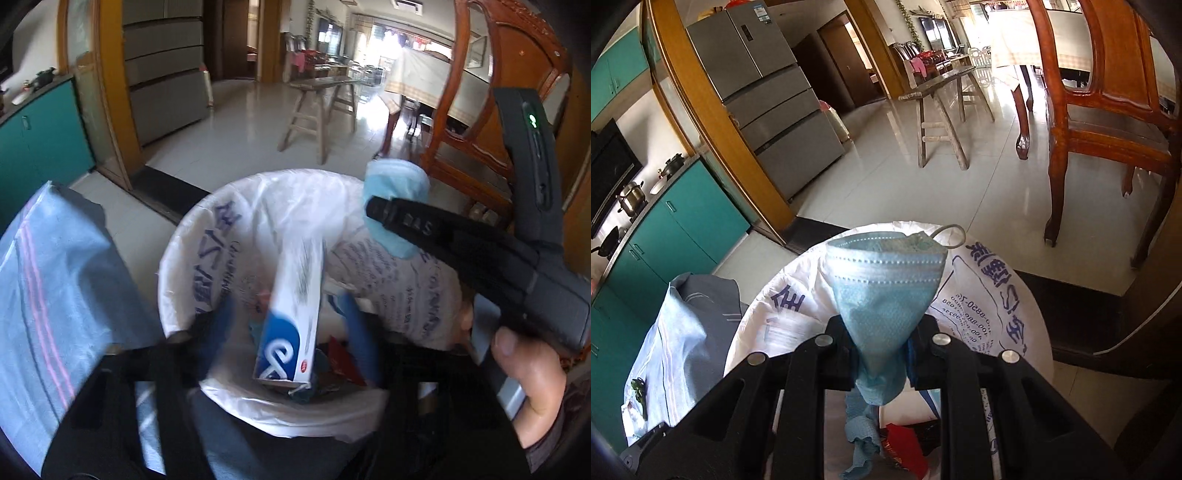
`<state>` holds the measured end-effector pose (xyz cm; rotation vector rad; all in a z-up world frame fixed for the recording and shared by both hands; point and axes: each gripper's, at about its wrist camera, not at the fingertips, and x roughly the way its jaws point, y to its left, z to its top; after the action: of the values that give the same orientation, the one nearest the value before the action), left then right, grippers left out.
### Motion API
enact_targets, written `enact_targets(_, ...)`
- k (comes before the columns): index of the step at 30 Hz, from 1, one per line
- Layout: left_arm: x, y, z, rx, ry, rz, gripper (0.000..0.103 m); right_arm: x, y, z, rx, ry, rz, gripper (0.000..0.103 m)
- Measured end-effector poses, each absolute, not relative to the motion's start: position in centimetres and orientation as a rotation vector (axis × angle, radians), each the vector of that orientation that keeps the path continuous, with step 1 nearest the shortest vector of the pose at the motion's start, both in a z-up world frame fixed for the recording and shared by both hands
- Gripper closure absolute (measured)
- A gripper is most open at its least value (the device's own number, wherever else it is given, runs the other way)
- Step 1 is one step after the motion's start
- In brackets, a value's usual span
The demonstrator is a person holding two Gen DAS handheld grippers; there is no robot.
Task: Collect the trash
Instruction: 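Carry the ointment box and face mask over the trash bin, then open both grippers to drop the box and mask into the bin, then move both open grippers back over the table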
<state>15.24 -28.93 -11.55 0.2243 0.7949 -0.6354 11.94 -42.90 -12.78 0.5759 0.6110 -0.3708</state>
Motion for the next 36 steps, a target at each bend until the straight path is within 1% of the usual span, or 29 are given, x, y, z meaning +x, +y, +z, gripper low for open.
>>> enact_targets(1,15.2,-28.4,-11.3,0.216,0.779,-0.623,0.024,12.0,-42.9,-12.8,0.579,0.612,-0.363,0.082)
enact_targets(3,15.0,-27.3,-10.7,0.209,0.763,-0.596,0.021,11.9,-42.7,-12.6,0.578,0.607,-0.364,0.071)
enact_targets(4,14.9,-27.1,-10.2,0.210,0.751,-0.572,0.021,11.8,-42.6,-12.4,0.577,0.601,-0.368,0.057)
enact_targets(5,14.8,-26.1,-9.7,0.213,0.732,-0.529,0.020,11.7,-42.6,-12.4,0.579,0.595,-0.370,0.046)
enact_targets(7,15.0,-24.0,-8.6,0.216,0.694,-0.418,0.020,11.7,-42.5,-12.2,0.586,0.587,-0.373,0.037)
enact_targets(8,15.2,-22.7,-8.2,0.211,0.680,-0.361,0.019,11.7,-42.3,-12.2,0.589,0.586,-0.372,0.035)
enact_targets(10,15.8,-19.1,-7.3,0.182,0.657,-0.211,0.019,11.9,-41.9,-12.1,0.593,0.587,-0.365,0.032)
enact_targets(14,17.5,-10.1,-6.3,0.092,0.637,0.074,0.017,12.8,-40.4,-11.9,0.569,0.600,-0.327,0.031)
enact_targets(19,20.2,0.9,-7.6,-0.052,0.723,0.302,0.017,14.5,-37.4,-11.3,0.525,0.622,-0.249,0.031)
enact_targets(23,21.1,4.5,-9.1,-0.072,0.798,0.272,0.017,19.2,-31.8,-9.7,0.481,0.671,-0.015,0.028)
enact_targets(24,21.2,4.9,-9.5,-0.072,0.804,0.256,0.018,20.6,-29.3,-9.0,0.433,0.688,0.054,0.028)
enact_targets(26,21.1,5.9,-10.1,-0.074,0.822,0.244,0.041,22.5,-24.7,-8.0,0.347,0.702,0.184,0.027)
enact_targets(27,20.9,6.4,-10.4,-0.087,0.830,0.233,0.041,23.8,-21.2,-7.3,0.301,0.710,0.296,0.027)
enact_targets(29,19.9,7.3,-10.4,-0.104,0.813,0.221,0.048,25.3,-16.4,-6.5,0.250,0.718,0.427,0.027)
enact_targets(30,19.3,7.4,-10.3,-0.095,0.813,0.219,0.049,26.1,-13.9,-6.3,0.228,0.727,0.487,0.027)
enact_targets(36,13.6,8.7,-9.3,-0.108,0.791,0.232,0.050,29.4,-1.9,-8.5,0.054,0.854,0.617,0.027)
